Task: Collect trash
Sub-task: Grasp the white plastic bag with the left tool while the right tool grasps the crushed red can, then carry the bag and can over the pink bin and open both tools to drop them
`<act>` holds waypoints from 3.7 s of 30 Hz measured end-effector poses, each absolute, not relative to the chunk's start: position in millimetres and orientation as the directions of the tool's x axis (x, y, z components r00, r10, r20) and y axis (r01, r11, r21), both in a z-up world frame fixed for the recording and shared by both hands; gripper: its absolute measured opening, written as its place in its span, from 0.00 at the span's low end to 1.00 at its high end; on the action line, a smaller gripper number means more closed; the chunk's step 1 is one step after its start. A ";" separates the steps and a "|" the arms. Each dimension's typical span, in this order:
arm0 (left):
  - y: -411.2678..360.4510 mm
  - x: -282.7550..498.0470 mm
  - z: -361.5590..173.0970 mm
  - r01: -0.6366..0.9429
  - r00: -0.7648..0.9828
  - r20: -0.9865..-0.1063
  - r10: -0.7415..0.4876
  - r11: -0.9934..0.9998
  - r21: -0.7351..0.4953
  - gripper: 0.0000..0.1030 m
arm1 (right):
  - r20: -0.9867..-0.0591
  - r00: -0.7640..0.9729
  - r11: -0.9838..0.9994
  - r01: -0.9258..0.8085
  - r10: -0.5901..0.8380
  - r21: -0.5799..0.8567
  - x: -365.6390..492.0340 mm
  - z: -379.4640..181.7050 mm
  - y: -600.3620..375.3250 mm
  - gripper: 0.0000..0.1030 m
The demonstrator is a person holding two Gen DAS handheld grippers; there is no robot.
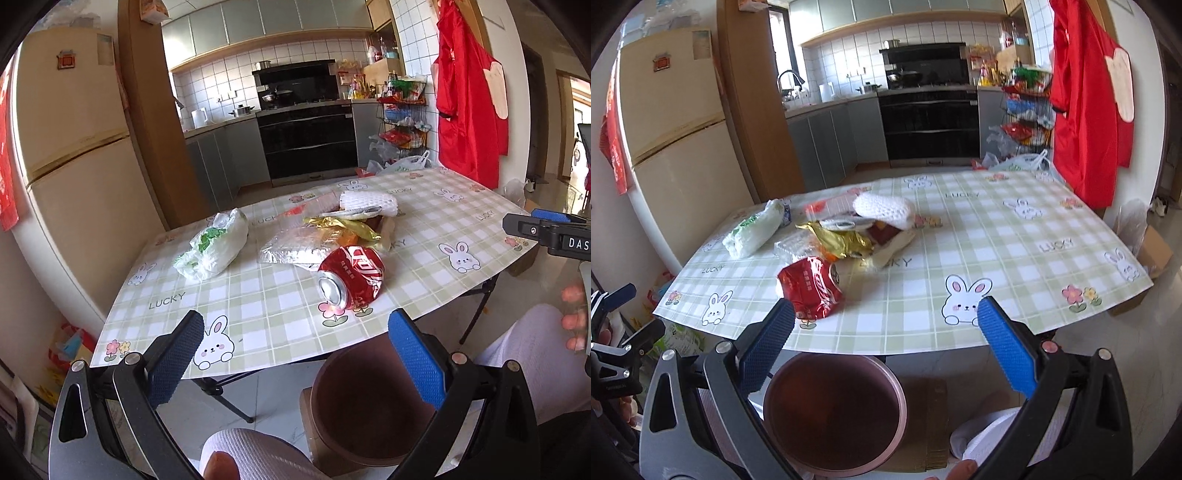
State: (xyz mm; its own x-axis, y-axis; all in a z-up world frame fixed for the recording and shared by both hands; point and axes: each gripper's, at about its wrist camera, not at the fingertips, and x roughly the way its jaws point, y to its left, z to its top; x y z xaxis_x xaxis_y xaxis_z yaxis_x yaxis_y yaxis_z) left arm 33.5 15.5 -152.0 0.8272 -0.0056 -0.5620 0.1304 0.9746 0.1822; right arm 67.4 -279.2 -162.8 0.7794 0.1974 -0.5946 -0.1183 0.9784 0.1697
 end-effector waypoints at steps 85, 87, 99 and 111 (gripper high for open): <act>144.0 160.4 -202.4 -0.105 0.739 -0.673 -0.005 0.987 -0.122 0.05 | -0.627 0.528 0.819 -0.344 0.573 0.459 236.2 -273.7 -191.0 0.33; 141.7 156.7 -199.9 -0.086 0.737 -0.675 -0.035 0.986 -0.145 0.05 | -0.616 0.541 0.820 -0.356 0.572 0.449 231.8 -266.1 -191.6 0.33; 103.6 114.9 -157.1 0.015 0.768 -0.627 -0.133 0.982 -0.190 0.05 | -0.522 0.626 0.809 -0.367 0.580 0.459 190.2 -217.3 -214.4 0.33; 38.1 55.3 -113.1 0.157 0.780 -0.570 -0.260 0.962 -0.224 0.05 | -0.351 0.757 0.803 -0.368 0.552 0.469 121.2 -140.7 -277.9 0.33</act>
State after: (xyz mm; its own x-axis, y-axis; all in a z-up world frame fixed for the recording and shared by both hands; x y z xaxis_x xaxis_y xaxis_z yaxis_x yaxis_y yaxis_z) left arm 55.3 38.1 -113.1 0.7798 -0.2598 -0.5696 0.1568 0.9619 -0.2240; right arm 121.2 -277.9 -140.7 0.7567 0.5518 -0.3506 -0.3683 0.8028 0.4689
